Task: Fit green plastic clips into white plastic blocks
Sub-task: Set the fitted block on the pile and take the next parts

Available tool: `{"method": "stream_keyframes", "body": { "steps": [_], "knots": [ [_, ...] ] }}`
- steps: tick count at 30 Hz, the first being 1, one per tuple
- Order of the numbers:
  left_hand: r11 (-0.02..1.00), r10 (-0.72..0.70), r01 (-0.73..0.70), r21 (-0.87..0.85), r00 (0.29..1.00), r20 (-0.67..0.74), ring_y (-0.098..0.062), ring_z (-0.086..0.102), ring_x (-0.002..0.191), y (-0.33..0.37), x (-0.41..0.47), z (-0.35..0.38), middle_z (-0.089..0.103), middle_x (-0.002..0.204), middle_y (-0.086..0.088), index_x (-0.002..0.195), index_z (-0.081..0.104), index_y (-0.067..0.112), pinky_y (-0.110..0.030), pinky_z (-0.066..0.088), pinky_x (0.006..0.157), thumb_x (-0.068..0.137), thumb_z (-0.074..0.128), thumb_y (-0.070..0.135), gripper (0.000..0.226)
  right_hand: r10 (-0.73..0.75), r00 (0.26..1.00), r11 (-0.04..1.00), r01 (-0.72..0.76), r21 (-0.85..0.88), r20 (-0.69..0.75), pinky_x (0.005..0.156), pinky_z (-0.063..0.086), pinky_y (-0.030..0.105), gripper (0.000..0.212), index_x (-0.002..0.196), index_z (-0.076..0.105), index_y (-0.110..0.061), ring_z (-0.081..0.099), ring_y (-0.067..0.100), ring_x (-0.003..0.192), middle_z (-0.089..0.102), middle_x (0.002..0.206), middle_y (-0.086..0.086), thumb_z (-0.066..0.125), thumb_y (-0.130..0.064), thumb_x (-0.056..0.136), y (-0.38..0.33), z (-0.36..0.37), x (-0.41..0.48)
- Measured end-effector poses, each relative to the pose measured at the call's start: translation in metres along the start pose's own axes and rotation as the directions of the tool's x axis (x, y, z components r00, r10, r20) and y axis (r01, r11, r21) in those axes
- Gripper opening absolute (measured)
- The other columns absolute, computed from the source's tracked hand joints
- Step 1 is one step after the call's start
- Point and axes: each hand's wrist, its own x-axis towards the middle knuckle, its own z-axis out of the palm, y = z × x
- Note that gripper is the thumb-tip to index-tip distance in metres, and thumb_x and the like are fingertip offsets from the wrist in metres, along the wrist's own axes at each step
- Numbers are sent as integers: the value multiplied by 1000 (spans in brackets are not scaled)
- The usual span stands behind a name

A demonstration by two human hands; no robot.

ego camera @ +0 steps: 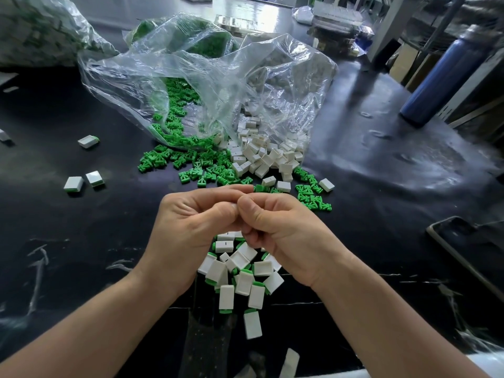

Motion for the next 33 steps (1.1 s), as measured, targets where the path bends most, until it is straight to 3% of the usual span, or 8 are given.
{"method": "stream_keyframes", "body": {
  "steps": [5,9,12,17,20,24,28,33],
  "knots": [
    [1000,-6,6,-15,1000,-3,-28,70,76,2,0,0,73,91,-10,78,74,6,-27,56,59,68,57,5,20,4,1000,1000,-4,1,6,51,37,14,24,74,67,-16,43,5,52,53,56,-5,49,-19,90,-2,0,0],
    [999,-35,36,-19,999,16,-26,68,70,5,2,-1,73,84,-15,79,76,11,-23,55,59,61,72,7,19,97,994,988,-102,120,48,52,39,16,25,74,61,-10,47,6,51,54,57,-3,46,-18,92,-8,-4,0],
    [998,-59,60,-34,997,42,-18,66,65,7,3,-2,71,87,-20,81,77,16,-22,54,59,64,64,22,22,129,988,972,-143,189,83,51,39,17,23,78,58,-7,49,8,50,56,56,-3,42,-15,93,-11,-7,0],
    [995,-92,94,-42,995,47,-17,69,67,6,3,-3,73,84,-13,90,74,15,-23,55,61,67,63,17,26,149,987,972,-156,176,57,47,37,16,24,79,57,-9,47,7,47,55,52,-3,42,-21,93,-12,-11,2],
    [996,-85,87,-28,994,65,-17,70,67,8,4,-3,74,81,-9,89,75,18,-23,56,61,63,65,18,28,143,988,976,-151,155,61,46,38,17,24,77,59,-10,48,8,47,56,53,-2,49,-31,84,-11,-13,3],
    [995,-90,88,49,995,45,-18,71,75,11,4,-4,74,83,-6,86,76,18,-29,59,69,58,68,21,29,118,993,992,-119,39,26,47,38,15,26,74,59,-13,49,7,49,54,56,-5,60,-39,68,-11,-13,2],
    [993,-111,115,39,989,-98,-16,71,77,13,12,-13,74,87,-3,86,71,12,-20,55,57,78,57,-8,26,38,994,973,-60,-222,-99,51,39,16,11,74,60,-17,51,4,52,56,58,-8,70,-15,76,-13,-21,3],
    [988,-137,151,43,964,-228,-14,70,68,13,19,-22,74,76,0,79,68,13,-21,55,53,85,48,-10,31,-9,995,916,-33,-400,-102,49,38,9,13,73,64,-20,50,-1,51,55,54,-12,69,-10,79,-13,-22,2]
  ]
}}
